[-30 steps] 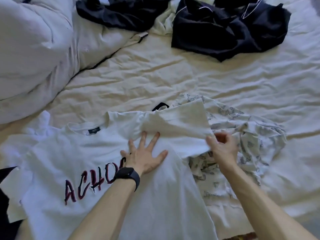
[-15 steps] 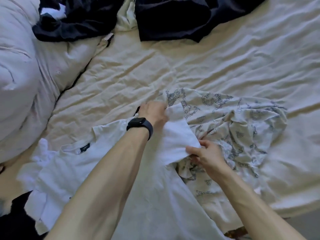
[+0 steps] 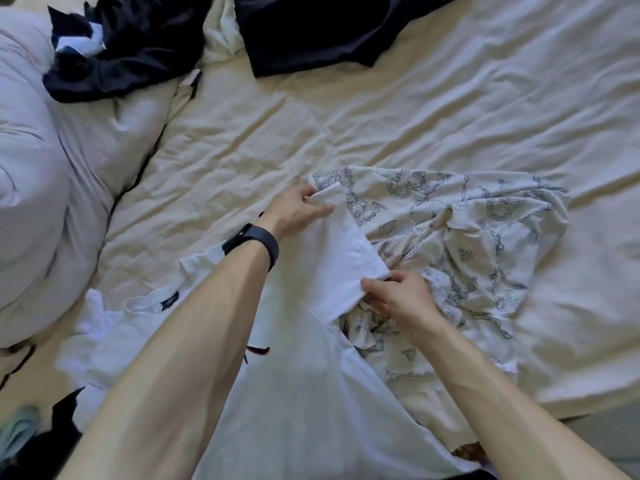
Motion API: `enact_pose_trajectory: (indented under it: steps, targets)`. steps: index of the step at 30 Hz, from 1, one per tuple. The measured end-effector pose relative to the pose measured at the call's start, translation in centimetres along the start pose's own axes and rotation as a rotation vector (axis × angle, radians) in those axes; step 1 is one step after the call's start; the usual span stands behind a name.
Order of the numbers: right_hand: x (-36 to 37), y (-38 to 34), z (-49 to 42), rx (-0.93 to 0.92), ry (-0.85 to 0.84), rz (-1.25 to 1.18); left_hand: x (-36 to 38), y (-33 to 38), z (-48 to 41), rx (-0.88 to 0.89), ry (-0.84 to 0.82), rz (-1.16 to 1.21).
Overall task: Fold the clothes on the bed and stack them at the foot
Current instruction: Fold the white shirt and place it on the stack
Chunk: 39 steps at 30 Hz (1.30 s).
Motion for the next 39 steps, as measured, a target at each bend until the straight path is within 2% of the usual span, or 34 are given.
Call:
enact_pose_trajectory:
  steps: [2, 5, 12, 16, 20, 22, 24, 27, 29, 30, 32, 35, 37, 39]
  targets:
    - [-0.7, -0.1, 0.0, -0.015, 0.051, 0.009, -0.1, 0.7, -0.3, 0.03, 0.039, -0.013]
    - [-1.7, 0.0, -0.5, -0.007, 0.137, -0.043, -1.9, 1.1, -0.1, 0.054, 0.193, 0.132]
    - [-0.8, 0.2, 0.4, -0.055, 0.208, -0.152, -2.7, 1.8, 2.4, 0.077, 0.142, 0.359]
    - [-0.5, -2.2, 4.6, -0.353, 0.246, -0.086, -4.8, 1.9, 7.1, 0.119, 0.132, 0.51]
    - [3.2, -2.6, 11.3, -0.637, 0.194, -0.112, -8.4, -2.8, 15.3, 0.187, 0.276, 0.727]
    - [5.8, -1.4, 14.9, -0.801, 0.183, 0.082, -8.8, -8.1, 20.1, 0.118, 0.368, 0.743]
    - [8.4, 1.6, 17.5, -0.9, 0.158, 0.305, -7.3, -14.9, 24.6, -0.04, 0.418, 0.623]
    - [11.8, 8.8, 17.0, -0.797, -0.04, 0.677, -2.6, -24.1, 28.9, -0.262, 0.265, 0.323]
    - [13.2, 13.6, 16.4, -0.659, -0.177, 0.962, -0.1, -28.7, 30.3, -0.326, 0.132, 0.169]
    - [12.9, 14.8, 16.0, -0.587, -0.183, 0.996, 0.4, -29.9, 30.5, -0.336, 0.118, 0.132]
    - [10.7, 14.7, 15.2, -0.473, -0.067, 0.851, 0.3, -30.1, 29.5, -0.328, 0.159, 0.139]
    - [8.7, 13.3, 14.3, -0.328, 0.138, 0.503, -1.1, -28.3, 27.3, -0.23, 0.227, 0.197]
    - [9.0, 12.8, 13.4, -0.178, 0.097, 0.216, -1.7, -26.6, 25.1, -0.201, 0.246, 0.266]
    - [10.4, 12.1, 12.6, -0.082, 0.011, 0.06, -2.2, -24.8, 22.6, -0.179, 0.268, 0.35]
Point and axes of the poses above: each hand's wrist, its own z-axis away from the middle knuckle, its own x-axis out of the palm, y = z × x, the point moved 9 cm from there along -z, towards the middle knuckle, and after that the axes turned 3 degrees about z, right-handed, at the moved point
